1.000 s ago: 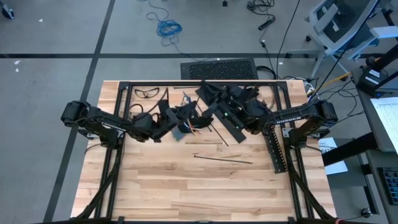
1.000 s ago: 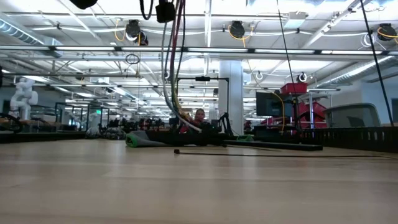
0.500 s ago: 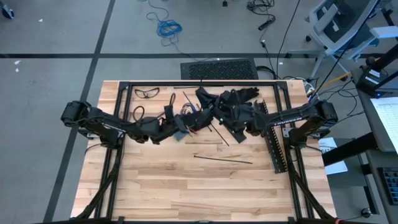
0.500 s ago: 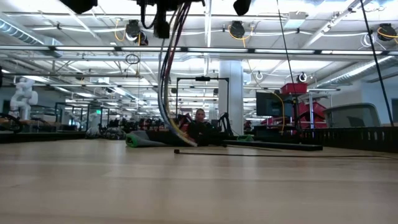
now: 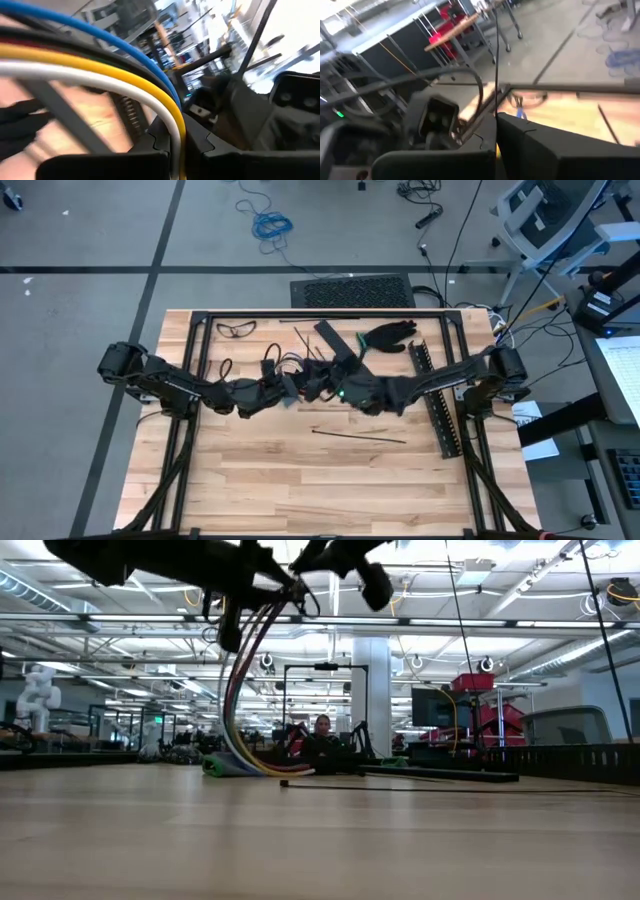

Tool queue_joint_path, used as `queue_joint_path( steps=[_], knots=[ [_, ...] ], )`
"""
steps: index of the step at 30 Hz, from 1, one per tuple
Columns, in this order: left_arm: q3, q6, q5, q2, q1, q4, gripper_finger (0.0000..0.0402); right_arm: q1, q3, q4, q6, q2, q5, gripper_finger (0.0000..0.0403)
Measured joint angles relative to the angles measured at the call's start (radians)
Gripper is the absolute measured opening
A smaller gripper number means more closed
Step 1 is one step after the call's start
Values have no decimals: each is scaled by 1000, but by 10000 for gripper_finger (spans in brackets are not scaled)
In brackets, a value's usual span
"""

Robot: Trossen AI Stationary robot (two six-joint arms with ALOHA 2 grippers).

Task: Ziptie cables
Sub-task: Wrap the black zip tie on the cable

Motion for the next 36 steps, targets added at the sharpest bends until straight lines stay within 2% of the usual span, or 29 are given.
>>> queue_joint_path(
  steps=[8, 15, 20, 27, 34, 36],
  knots=[
    [-64, -198, -152, 43, -127, -22, 19, 24, -1, 33, 43, 49, 2, 0],
    [-52, -426, -252, 223, -220, 156, 19, 48, -1, 32, 49, 52, 21, 0],
    [-18, -588, -255, 350, -265, 215, 19, 82, -1, 5, 42, 52, 35, 0],
    [24, -815, -299, 479, -311, 211, 19, 113, -1, -129, 140, 54, 79, 0],
    [102, -830, -287, 526, -315, 211, 19, 124, 0, -133, 222, 116, 72, 0],
    [107, -828, -285, 526, -312, 209, 30, 125, 0, -126, 229, 135, 72, 0]
  ],
)
